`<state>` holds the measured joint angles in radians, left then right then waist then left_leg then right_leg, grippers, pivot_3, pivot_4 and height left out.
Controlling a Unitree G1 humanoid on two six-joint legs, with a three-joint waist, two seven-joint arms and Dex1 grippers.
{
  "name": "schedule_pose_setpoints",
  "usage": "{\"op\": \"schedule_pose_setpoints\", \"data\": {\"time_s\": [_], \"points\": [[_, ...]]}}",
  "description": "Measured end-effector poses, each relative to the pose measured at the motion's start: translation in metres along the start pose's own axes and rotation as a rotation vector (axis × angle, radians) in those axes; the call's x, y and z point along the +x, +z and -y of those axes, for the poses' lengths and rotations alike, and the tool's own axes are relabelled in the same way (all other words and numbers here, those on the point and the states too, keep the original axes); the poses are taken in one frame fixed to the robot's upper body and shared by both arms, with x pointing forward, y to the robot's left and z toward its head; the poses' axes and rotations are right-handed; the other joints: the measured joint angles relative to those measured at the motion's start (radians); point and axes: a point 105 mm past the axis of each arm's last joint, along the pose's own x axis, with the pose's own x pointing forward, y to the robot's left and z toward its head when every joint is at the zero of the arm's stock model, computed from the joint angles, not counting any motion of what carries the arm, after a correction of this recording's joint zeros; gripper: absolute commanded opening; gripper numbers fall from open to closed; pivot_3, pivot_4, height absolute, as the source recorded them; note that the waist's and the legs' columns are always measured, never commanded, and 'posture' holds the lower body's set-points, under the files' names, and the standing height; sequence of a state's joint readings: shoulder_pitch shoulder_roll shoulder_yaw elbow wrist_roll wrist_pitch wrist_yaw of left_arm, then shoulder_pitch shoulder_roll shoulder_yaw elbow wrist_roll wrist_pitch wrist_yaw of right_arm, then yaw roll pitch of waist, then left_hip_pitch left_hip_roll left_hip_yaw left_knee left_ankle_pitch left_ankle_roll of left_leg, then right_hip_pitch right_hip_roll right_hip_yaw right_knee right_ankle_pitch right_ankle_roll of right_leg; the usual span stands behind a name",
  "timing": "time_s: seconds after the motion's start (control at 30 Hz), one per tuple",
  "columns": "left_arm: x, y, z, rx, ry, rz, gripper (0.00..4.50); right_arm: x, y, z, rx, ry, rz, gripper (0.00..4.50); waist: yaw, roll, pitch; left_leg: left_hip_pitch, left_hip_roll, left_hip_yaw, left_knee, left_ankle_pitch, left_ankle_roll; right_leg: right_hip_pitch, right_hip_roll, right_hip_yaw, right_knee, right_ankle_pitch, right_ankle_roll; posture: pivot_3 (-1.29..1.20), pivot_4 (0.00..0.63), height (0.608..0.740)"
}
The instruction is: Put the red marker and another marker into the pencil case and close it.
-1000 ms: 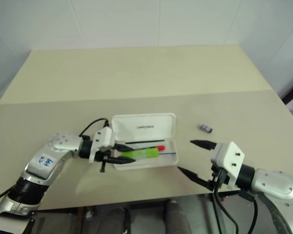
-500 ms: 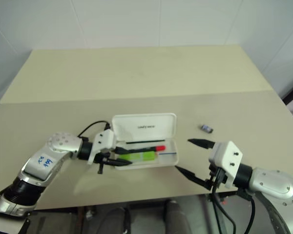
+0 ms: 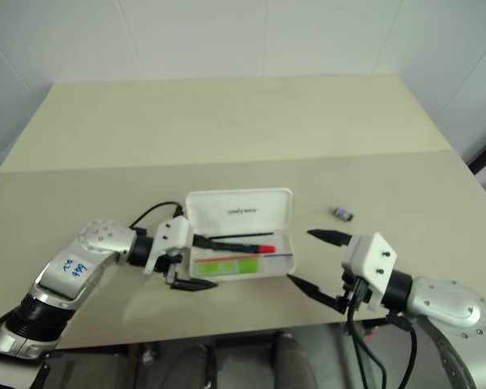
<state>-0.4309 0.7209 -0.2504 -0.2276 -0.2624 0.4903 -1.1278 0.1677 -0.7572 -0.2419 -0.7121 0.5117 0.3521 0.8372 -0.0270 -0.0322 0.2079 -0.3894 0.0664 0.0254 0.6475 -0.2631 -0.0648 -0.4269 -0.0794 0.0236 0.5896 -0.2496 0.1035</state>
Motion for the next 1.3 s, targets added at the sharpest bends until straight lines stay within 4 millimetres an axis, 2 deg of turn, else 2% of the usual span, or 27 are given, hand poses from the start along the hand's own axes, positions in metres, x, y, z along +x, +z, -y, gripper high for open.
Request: {"op": "schedule_pose_setpoints", "data": {"time_s": [0.17, 0.2, 0.33, 0.57, 0.8, 0.97, 1.17, 1.3], "points": [[0.0, 0.005, -0.001, 0.012, -0.002, 0.015, 4.19, 0.0, -0.002, 0.002, 0.003, -0.006, -0.004, 4.5, 0.0, 0.0, 0.0, 0.0, 0.0, 0.0, 0.0, 0.0, 0.0, 0.0, 0.0, 0.0, 0.0, 0.0, 0.0, 0.0, 0.15, 0.74], [0.0, 0.008, -0.001, 0.012, -0.004, 0.027, 4.35, 0.0, -0.002, 0.003, 0.003, -0.006, -0.003, 4.5, 0.0, 0.0, 0.0, 0.0, 0.0, 0.0, 0.0, 0.0, 0.0, 0.0, 0.0, 0.0, 0.0, 0.0, 0.0, 0.0, 0.15, 0.74], [-0.013, 0.028, 0.002, 0.02, -0.018, 0.097, 4.35, -0.001, -0.012, 0.014, 0.021, -0.023, -0.014, 4.5, -0.001, 0.0, 0.0, 0.0, 0.0, 0.0, 0.0, 0.0, 0.0, 0.0, 0.0, 0.0, 0.0, 0.0, 0.0, 0.0, 0.15, 0.74], [-0.035, 0.032, 0.004, -0.014, 0.021, 0.114, 4.35, -0.005, -0.031, 0.058, 0.072, -0.096, -0.032, 4.5, -0.002, 0.0, 0.0, 0.001, 0.0, 0.001, 0.0, 0.0, 0.0, 0.0, 0.0, 0.002, 0.001, 0.0, 0.0, 0.0, 0.15, 0.74], [-0.038, 0.044, 0.005, -0.008, 0.059, 0.18, 4.35, -0.002, -0.051, 0.093, 0.096, -0.103, -0.089, 4.5, -0.001, 0.0, 0.0, 0.001, 0.0, 0.002, 0.0, 0.0, 0.0, -0.001, 0.001, 0.004, 0.001, 0.001, 0.002, 0.0, 0.15, 0.74], [-0.033, 0.049, 0.005, -0.001, 0.075, 0.212, 4.35, 0.003, -0.079, 0.127, 0.156, -0.137, -0.145, 4.5, -0.004, 0.0, 0.0, 0.002, -0.001, 0.006, 0.0, 0.0, 0.001, -0.001, 0.001, 0.008, 0.001, 0.002, 0.005, 0.0, 0.15, 0.74], [-0.032, 0.052, 0.004, -0.001, 0.099, 0.221, 4.35, 0.002, -0.112, 0.141, 0.196, -0.147, -0.217, 4.5, -0.005, 0.0, 0.0, 0.002, -0.001, 0.007, 0.0, 0.0, 0.001, -0.001, 0.002, 0.01, 0.001, 0.006, 0.011, 0.0, 0.15, 0.74], [-0.032, 0.053, 0.003, -0.001, 0.107, 0.223, 4.35, 0.003, -0.121, 0.146, 0.202, -0.143, -0.233, 4.5, -0.007, 0.0, 0.0, 0.003, -0.001, 0.009, 0.001, 0.0, 0.001, -0.001, 0.002, 0.012, 0.001, 0.006, 0.011, 0.0, 0.15, 0.74]]}}
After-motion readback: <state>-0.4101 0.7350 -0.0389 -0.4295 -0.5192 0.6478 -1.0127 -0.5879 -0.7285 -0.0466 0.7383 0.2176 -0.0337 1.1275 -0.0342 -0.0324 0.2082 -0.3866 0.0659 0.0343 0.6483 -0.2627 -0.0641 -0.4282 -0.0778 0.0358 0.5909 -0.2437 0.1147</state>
